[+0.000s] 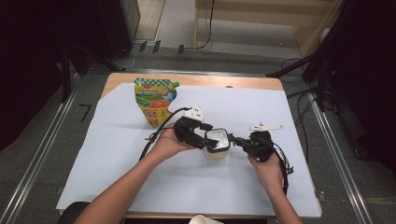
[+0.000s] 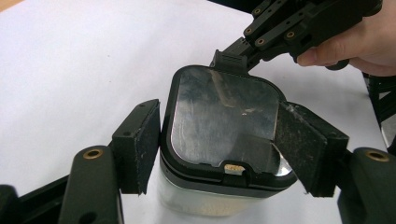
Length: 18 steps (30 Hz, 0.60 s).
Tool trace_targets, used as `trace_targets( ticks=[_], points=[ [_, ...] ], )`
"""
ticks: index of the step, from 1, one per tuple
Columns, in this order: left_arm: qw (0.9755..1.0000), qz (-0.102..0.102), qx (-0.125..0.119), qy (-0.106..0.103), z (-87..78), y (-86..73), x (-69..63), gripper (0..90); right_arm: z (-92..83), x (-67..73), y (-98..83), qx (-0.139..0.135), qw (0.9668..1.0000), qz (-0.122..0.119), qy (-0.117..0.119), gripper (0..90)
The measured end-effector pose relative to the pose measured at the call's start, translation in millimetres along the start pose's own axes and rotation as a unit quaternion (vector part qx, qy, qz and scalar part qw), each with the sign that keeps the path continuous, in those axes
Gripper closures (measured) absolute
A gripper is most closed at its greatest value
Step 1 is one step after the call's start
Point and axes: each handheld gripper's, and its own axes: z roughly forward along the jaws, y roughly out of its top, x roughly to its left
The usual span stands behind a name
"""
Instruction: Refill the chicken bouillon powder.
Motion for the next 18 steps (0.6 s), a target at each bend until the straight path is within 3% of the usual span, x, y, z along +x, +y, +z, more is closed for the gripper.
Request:
trace_targets(
  ticks=[5,10,18],
  points=[
    [0.9999,0.002,0.011,-0.010,4.6,-2.2,-4.5,16.2,-0.2,-0.3,-0.7,0.000,1.0000,-0.003,0.000,90.0],
    [0.9991,0.016,0.039,0.004,15.7,-12.5,-5.9,15.0,-0.2,-0.5,-0.8,0.001,1.0000,-0.003,0.000,90.0],
    [0.9976,0.048,0.041,0.029,16.6,-12.3,-12.0,16.8,-0.5,-0.3,-0.9,0.001,1.0000,-0.003,0.000,90.0]
  ],
)
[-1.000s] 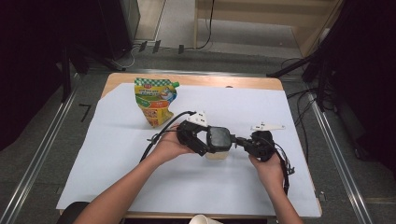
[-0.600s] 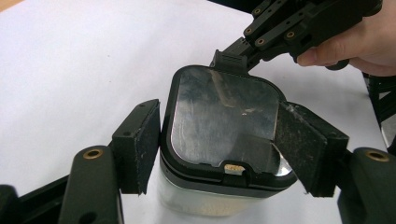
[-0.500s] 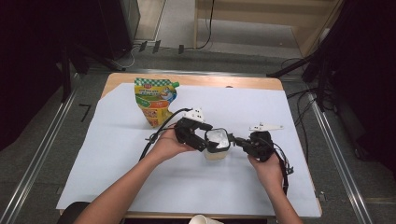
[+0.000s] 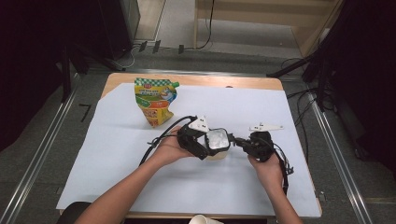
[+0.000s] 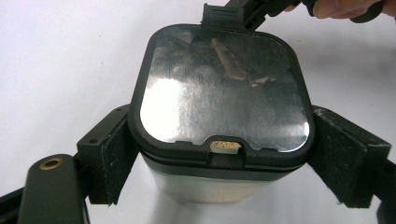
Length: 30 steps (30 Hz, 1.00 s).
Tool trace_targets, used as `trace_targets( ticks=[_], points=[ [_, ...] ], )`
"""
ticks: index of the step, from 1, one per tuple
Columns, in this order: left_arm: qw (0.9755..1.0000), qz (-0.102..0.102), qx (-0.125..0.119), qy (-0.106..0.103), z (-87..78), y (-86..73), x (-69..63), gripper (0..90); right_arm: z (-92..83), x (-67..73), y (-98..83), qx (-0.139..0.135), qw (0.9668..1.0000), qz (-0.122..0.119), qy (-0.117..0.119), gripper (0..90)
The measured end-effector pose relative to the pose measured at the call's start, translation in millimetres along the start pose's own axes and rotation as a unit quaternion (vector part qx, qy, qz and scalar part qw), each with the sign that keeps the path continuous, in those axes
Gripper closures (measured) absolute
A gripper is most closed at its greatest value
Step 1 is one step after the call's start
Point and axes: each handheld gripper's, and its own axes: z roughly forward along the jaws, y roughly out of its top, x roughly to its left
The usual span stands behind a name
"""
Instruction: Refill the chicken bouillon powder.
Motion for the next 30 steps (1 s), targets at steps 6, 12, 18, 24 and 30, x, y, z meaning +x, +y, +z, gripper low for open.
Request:
trace_targets(
  ticks=[6,12,18,24,30],
  points=[
    [1.0000,0.000,-0.004,-0.005,-2.2,0.8,0.6,16.8,-0.1,1.3,0.1,0.001,1.0000,-0.002,0.000,90.0],
    [0.9999,0.005,-0.012,-0.002,-6.0,4.2,-1.1,17.9,0.2,1.9,0.0,0.001,1.0000,-0.003,0.000,90.0],
    [0.9998,0.005,-0.018,-0.003,-8.3,10.6,-2.0,18.0,0.2,1.8,-0.1,0.001,1.0000,-0.001,-0.001,90.0],
    [0.9997,0.004,-0.026,-0.004,-9.4,16.2,-2.3,17.9,-0.4,1.8,-0.5,0.002,1.0000,0.002,-0.002,90.0],
    [0.9971,-0.016,-0.065,-0.038,-15.3,28.4,-5.4,40.2,-1.6,2.9,-1.2,-0.001,1.0000,0.003,0.005,90.0]
  ],
)
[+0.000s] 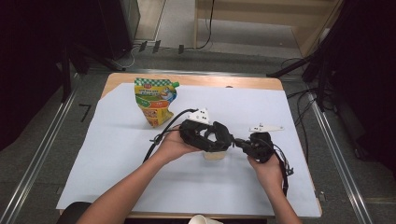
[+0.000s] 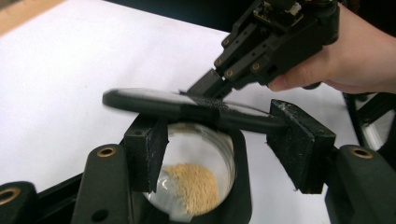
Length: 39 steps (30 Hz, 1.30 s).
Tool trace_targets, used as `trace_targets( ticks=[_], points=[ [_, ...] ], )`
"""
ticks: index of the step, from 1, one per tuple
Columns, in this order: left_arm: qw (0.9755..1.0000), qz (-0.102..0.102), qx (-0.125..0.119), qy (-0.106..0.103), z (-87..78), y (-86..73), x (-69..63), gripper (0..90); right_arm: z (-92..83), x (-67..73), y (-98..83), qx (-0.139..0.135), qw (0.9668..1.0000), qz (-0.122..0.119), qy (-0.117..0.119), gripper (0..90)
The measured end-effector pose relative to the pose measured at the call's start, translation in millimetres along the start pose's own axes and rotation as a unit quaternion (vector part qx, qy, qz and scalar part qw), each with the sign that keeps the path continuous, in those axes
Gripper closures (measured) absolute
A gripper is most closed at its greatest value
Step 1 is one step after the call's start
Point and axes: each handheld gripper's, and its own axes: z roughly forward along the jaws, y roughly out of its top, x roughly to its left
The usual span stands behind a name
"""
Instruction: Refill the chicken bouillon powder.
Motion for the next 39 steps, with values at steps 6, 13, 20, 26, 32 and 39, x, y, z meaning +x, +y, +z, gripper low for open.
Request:
trace_targets(
  ticks=[6,13,20,26,32,39],
  points=[
    [0.9994,-0.002,0.033,-0.008,-1.1,13.2,-6.9,52.0,-0.6,1.6,-0.9,-0.002,1.0000,-0.003,0.000,90.0],
    [0.9986,-0.014,0.030,-0.042,4.2,25.2,-8.0,67.7,-0.8,2.6,-1.1,-0.004,1.0000,0.000,0.000,90.0],
    [0.9947,-0.034,0.033,-0.091,17.0,29.2,-1.7,80.2,-2.9,4.5,-1.9,-0.006,1.0000,0.000,-0.001,90.0],
    [0.9939,-0.039,0.030,-0.099,20.4,27.7,0.9,79.9,-5.5,5.8,-2.6,-0.009,1.0000,0.000,0.000,90.0],
    [0.9951,-0.027,0.032,-0.089,19.2,27.8,1.2,73.7,-8.3,5.6,-2.7,-0.013,0.9999,-0.002,0.004,90.0],
    [0.9959,-0.021,0.038,-0.079,4.8,22.0,3.8,68.6,-28.4,11.7,-10.2,-0.032,0.9994,0.001,0.011,88.9]
  ],
)
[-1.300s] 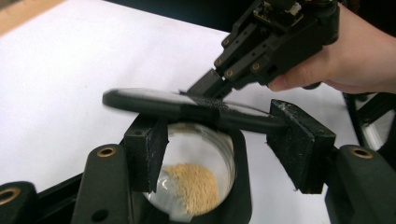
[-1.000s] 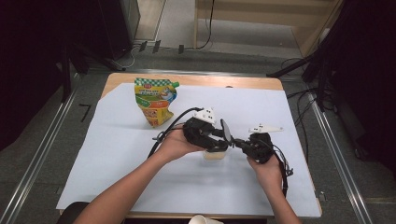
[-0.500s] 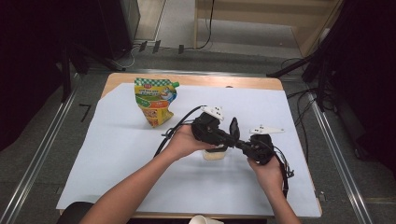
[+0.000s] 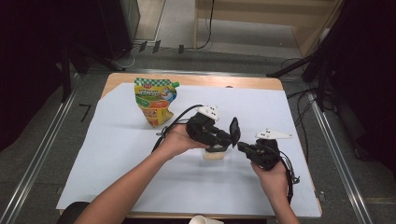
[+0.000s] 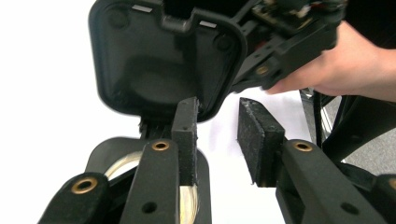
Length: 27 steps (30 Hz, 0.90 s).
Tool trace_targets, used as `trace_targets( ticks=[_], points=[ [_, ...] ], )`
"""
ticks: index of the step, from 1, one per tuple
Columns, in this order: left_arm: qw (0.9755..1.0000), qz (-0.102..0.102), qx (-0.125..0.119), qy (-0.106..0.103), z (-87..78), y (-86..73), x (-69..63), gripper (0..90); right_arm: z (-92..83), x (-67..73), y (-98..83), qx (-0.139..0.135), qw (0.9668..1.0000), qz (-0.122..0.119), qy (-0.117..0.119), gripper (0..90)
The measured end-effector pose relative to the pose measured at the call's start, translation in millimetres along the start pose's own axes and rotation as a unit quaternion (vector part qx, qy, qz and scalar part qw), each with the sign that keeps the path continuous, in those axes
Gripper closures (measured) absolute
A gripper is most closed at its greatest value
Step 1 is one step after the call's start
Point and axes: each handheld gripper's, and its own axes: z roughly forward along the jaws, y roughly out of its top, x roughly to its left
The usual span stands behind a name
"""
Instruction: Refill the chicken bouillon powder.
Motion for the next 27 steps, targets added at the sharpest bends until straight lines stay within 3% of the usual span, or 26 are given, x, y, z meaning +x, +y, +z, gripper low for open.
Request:
trace_targets(
  ticks=[4,9,12,17,22,27],
  points=[
    [0.9992,-0.039,0.007,0.002,-9.8,-5.9,6.4,68.9,-7.0,10.3,-4.6,-0.003,0.9999,-0.004,0.010,87.0],
    [0.9984,-0.051,-0.009,0.022,-23.8,-18.4,10.1,64.2,-9.7,25.7,-10.8,-0.001,0.9994,-0.017,0.031,82.9],
    [0.9968,-0.062,-0.007,0.051,-29.9,-23.4,10.3,58.8,-8.7,34.9,-11.6,-0.003,0.9985,-0.027,0.046,77.5],
    [0.9964,-0.073,-0.008,0.042,-40.1,-30.8,12.0,47.0,-1.6,47.5,-12.5,0.004,0.9971,-0.047,0.059,70.3],
    [0.9967,-0.066,-0.011,0.047,-51.5,-37.4,11.7,47.8,7.1,58.5,-14.9,0.006,0.9939,-0.072,0.083,62.4],
    [0.9951,-0.084,-0.017,0.048,-64.9,-47.7,16.8,50.1,16.5,69.5,-15.9,0.021,0.9898,-0.099,0.100,57.7]
  ],
)
